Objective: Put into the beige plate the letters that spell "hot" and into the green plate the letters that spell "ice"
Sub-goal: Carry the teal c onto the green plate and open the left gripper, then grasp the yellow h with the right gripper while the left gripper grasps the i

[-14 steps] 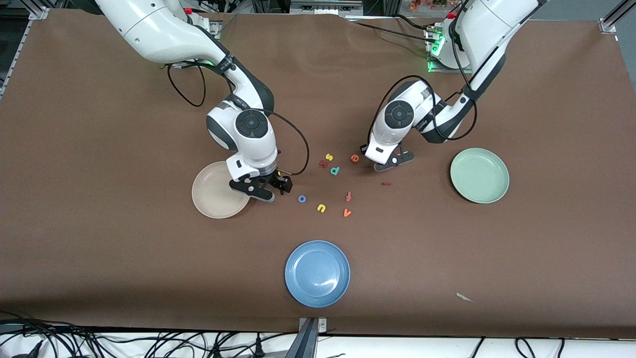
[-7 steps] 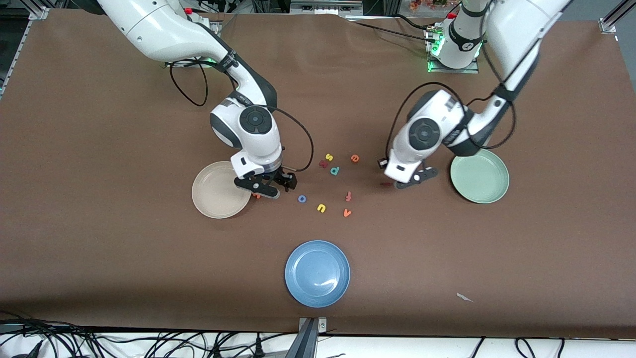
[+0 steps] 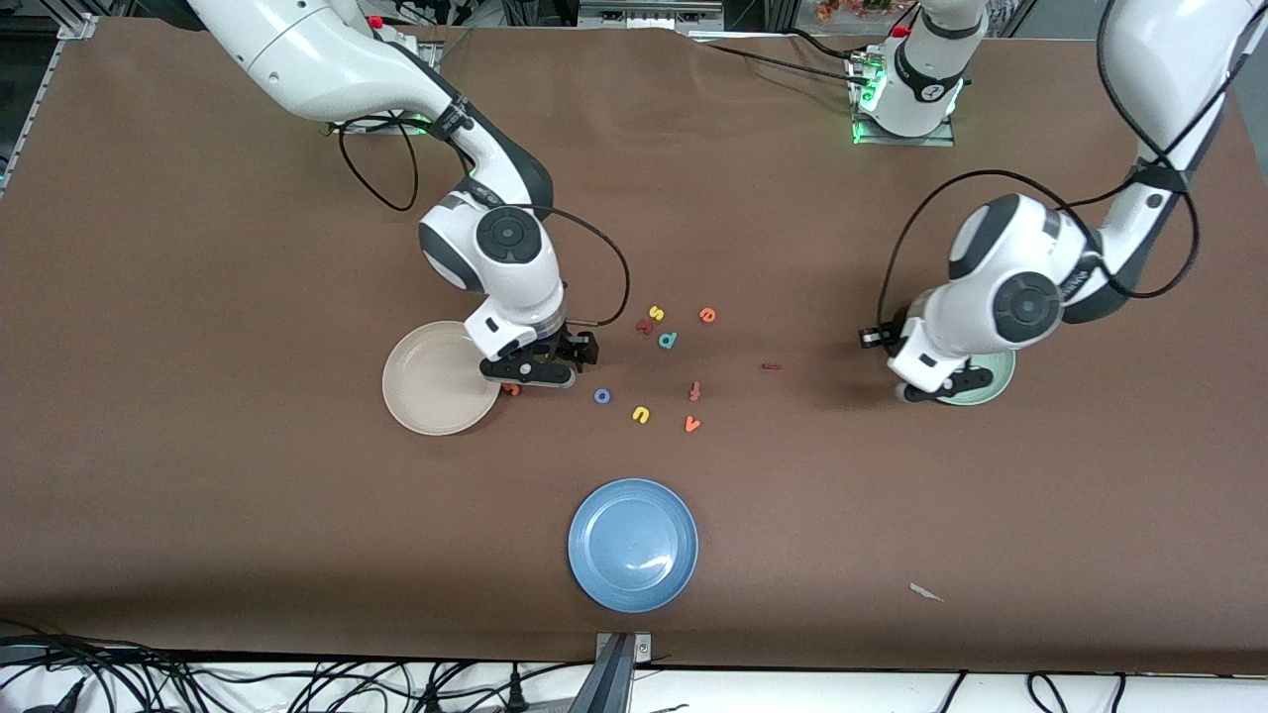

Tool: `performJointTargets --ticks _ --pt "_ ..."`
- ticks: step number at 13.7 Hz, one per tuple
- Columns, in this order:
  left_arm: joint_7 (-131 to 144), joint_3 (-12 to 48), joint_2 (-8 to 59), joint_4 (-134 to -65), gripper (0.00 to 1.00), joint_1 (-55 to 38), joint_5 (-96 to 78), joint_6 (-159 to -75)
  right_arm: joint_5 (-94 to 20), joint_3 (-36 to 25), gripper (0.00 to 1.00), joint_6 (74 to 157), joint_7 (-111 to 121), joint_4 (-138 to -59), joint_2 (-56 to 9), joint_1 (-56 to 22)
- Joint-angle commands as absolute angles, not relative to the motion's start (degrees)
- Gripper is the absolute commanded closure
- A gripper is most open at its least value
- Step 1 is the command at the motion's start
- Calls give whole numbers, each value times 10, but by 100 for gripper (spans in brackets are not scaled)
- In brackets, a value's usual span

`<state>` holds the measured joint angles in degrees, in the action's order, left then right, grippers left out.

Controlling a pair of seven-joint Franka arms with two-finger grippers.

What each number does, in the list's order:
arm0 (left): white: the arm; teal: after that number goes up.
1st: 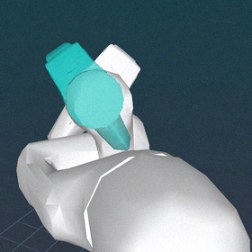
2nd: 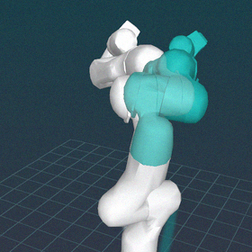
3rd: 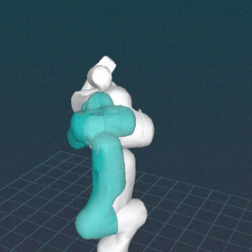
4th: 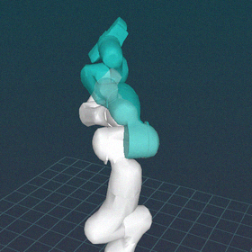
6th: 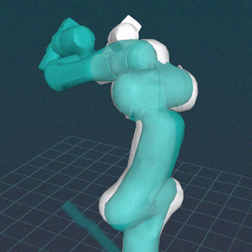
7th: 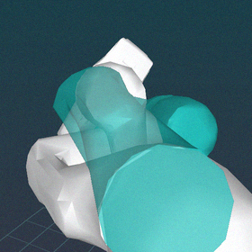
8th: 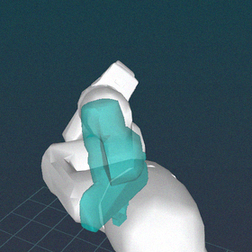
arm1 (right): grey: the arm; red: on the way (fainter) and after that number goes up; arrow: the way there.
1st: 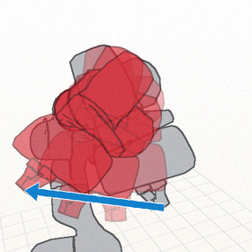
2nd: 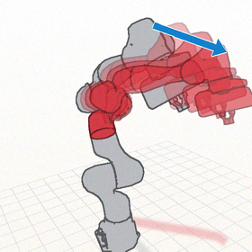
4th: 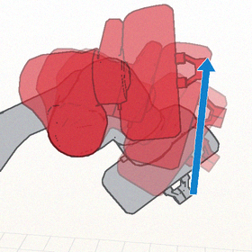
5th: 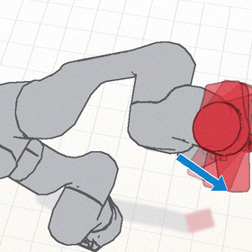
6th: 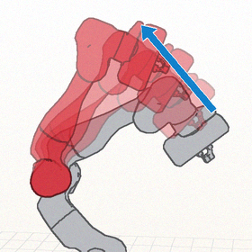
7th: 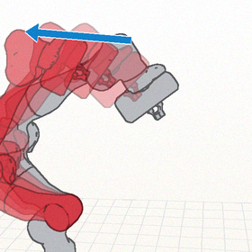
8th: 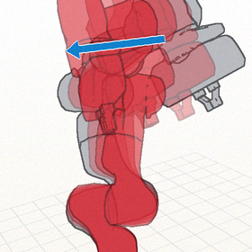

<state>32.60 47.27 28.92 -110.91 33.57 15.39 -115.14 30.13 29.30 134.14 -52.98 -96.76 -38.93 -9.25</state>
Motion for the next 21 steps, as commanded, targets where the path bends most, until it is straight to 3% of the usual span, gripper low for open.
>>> performJointTargets --ticks 1,5,8,10,11,12,13,17,21 --pt "262 471 286 -1119 100 364 194 -1143 308 317 0 1351 -426 -977 -397 -55" --pt "242 445 329 -1119 100 371 257 -1146 297 316 0 1381 -296 -1021 -376 -50" --pt "243 435 356 -1119 84 372 284 -1150 255 316 0 1377 -265 -1046 -344 -50" --pt "245 435 356 -1118 53 373 283 -1150 207 315 0 1375 -223 -1046 -346 -50" --pt "247 435 356 -1117 32 373 283 -1150 207 314 0 1375 -220 -1046 -348 -50" --pt "247 435 355 -1117 4 372 283 -1150 207 313 0 1375 -218 -1046 -351 -51" --pt "255 436 354 -1116 0 371 274 -1150 209 313 0 1375 -221 -1046 -359 -52" --pt "382 466 352 -1100 0 347 251 -1150 215 312 0 1375 -245 -1046 -373 -62" --pt "512 464 357 -1065 2 263 204 -1170 235 312 0 1377 -289 -1048 -387 -62"
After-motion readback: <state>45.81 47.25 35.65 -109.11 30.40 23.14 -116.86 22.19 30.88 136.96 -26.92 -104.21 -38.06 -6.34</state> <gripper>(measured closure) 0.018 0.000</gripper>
